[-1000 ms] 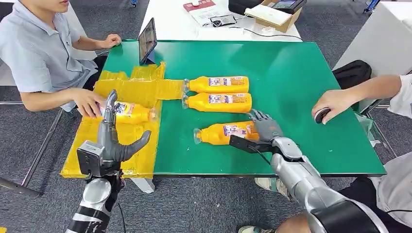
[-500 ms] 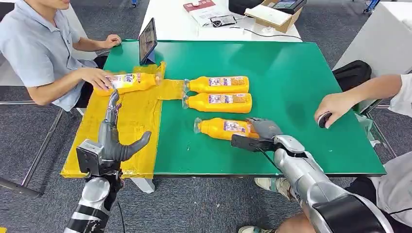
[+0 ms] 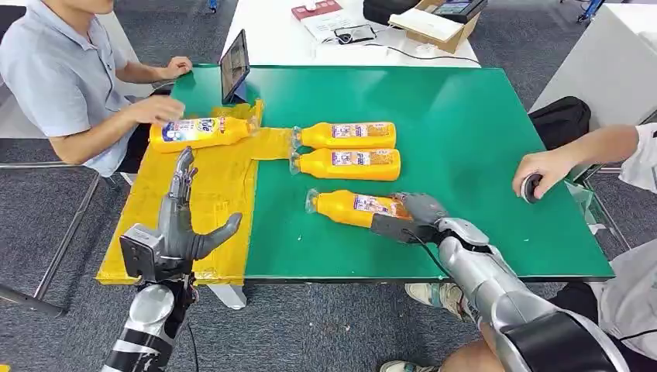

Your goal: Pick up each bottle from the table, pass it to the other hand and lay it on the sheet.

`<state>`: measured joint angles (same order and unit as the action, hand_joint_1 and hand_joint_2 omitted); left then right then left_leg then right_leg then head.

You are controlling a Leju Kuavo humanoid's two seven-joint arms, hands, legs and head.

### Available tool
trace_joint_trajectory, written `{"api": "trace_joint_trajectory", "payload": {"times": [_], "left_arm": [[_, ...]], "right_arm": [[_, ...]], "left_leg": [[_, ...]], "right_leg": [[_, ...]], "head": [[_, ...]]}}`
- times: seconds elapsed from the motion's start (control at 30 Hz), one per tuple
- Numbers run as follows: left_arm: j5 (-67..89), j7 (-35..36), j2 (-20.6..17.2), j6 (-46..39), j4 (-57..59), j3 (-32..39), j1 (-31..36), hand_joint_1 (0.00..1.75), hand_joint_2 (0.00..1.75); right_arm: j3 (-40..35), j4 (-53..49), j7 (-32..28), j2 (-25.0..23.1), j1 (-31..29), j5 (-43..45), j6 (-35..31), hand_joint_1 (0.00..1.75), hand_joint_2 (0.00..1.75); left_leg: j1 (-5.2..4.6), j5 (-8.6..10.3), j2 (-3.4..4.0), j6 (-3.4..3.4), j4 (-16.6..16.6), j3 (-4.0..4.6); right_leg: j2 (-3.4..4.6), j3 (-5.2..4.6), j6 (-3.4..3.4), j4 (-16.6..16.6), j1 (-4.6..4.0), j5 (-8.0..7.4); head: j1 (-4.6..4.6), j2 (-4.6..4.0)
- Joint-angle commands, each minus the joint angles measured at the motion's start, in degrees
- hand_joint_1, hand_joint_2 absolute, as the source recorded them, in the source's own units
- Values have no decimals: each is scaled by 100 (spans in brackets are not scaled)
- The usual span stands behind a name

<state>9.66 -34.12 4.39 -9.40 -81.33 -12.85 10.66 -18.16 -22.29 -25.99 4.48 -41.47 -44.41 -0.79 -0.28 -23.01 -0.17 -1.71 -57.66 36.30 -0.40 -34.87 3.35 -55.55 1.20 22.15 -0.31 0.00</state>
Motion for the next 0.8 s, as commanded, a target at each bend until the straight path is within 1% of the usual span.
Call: {"api": "trace_joint_trajectory", "payload": {"times": [0.03,0.07,0.13,0.17,0.2,0.3,0.33,0.37,0.4,0.43,0.47,0.53,0.6,0.63,0.73,0.77,0.8], "left_arm": [[-794,-5,217,186,-44,131,-158,0,175],[-796,-5,214,187,-46,124,-176,0,175],[-1387,25,350,287,-151,292,-339,0,175],[-1398,22,342,290,-156,291,-361,0,175],[-1584,27,375,278,-210,334,-440,0,175],[-1725,55,334,299,-251,281,-586,0,175],[-1736,88,289,359,-261,223,-651,0,175],[-1710,90,250,405,-290,151,-759,0,175],[-1470,20,140,450,-325,-6,-830,0,175],[-1329,-13,148,437,-371,-62,-943,0,175],[-1310,-27,151,433,-384,-84,-980,0,175],[-900,-99,92,354,-429,-249,-1066,0,175],[-764,-122,110,423,-440,-367,-1132,0,175],[-677,-138,107,489,-406,-445,-1127,0,175],[-655,-147,162,490,-282,-499,-1060,0,175],[-658,-139,186,490,-197,-495,-1000,0,175],[-658,-139,189,490,-196,-494,-990,0,175]], "right_arm": [[652,-380,-688,-463,610,961,-374,175,175],[643,-397,-686,-487,615,963,-383,175,175],[893,-858,-918,-626,825,1371,-728,175,175],[885,-879,-918,-640,838,1376,-731,175,175],[1003,-1168,-973,-692,966,1592,-857,175,175],[1062,-1613,-1063,-717,1183,1844,-1029,175,175],[1124,-1783,-1136,-730,1264,1955,-1135,175,175],[1092,-2012,-1146,-708,1367,2066,-1158,175,175],[1183,-2215,-1253,-741,1445,2219,-1244,175,175],[1160,-2404,-1250,-726,1515,2285,-1238,175,175],[1155,-2456,-1231,-721,1531,2293,-1239,175,175],[1181,-2814,-1281,-738,1644,2431,-1299,175,175],[1102,-3105,-1282,-752,1669,2500,-1257,175,175],[1037,-3228,-1306,-776,1659,2538,-1196,175,175],[871,-3373,-1279,-836,1630,2532,-1142,175,175],[762,-3402,-1284,-877,1614,2521,-1098,175,175],[744,-3400,-1278,-891,1613,2511,-1099,175,175]], "left_leg": [[10,-9,2,9,7,-25],[15,-16,13,15,7,-39],[12,-18,12,16,5,-38],[10,-14,14,13,3,-25],[6,-9,12,9,3,-16],[7,-19,13,13,1,-25],[6,-10,4,8,1,-7],[7,-19,7,11,0,-19],[4,-11,7,7,4,-8],[6,-20,9,10,1,-19],[5,-14,5,9,2,-8],[9,-34,10,15,-7,-31],[4,-15,5,9,1,1],[5,-25,9,13,-5,-10],[0,-10,4,7,1,13],[3,-20,7,13,-5,-1],[2,-13,4,10,0,4]], "right_leg": [[3,26,-12,10,-10,6],[12,36,-20,12,-15,9],[13,33,-22,6,-13,13],[16,19,-16,4,-11,8],[13,12,-11,4,-7,4],[14,20,-17,-2,-7,15],[6,8,-10,1,-6,7],[10,18,-15,-2,-7,16],[10,6,-11,1,-3,9],[13,18,-16,-1,-6,17],[8,9,-13,0,-4,13],[15,30,-23,-9,-8,31],[9,1,-14,-1,-3,14],[14,10,-19,-6,-5,21],[8,-13,-11,-2,0,9],[12,-1,-19,-10,-3,18],[8,-5,-15,-5,-2,13]], "head": [[0,0],[0,0],[0,0],[-2,0],[-2,0],[-2,0],[0,0],[-2,-2],[-2,0],[-2,0],[0,0],[0,0],[0,0],[0,0],[-2,0],[-2,0],[-2,0]]}}
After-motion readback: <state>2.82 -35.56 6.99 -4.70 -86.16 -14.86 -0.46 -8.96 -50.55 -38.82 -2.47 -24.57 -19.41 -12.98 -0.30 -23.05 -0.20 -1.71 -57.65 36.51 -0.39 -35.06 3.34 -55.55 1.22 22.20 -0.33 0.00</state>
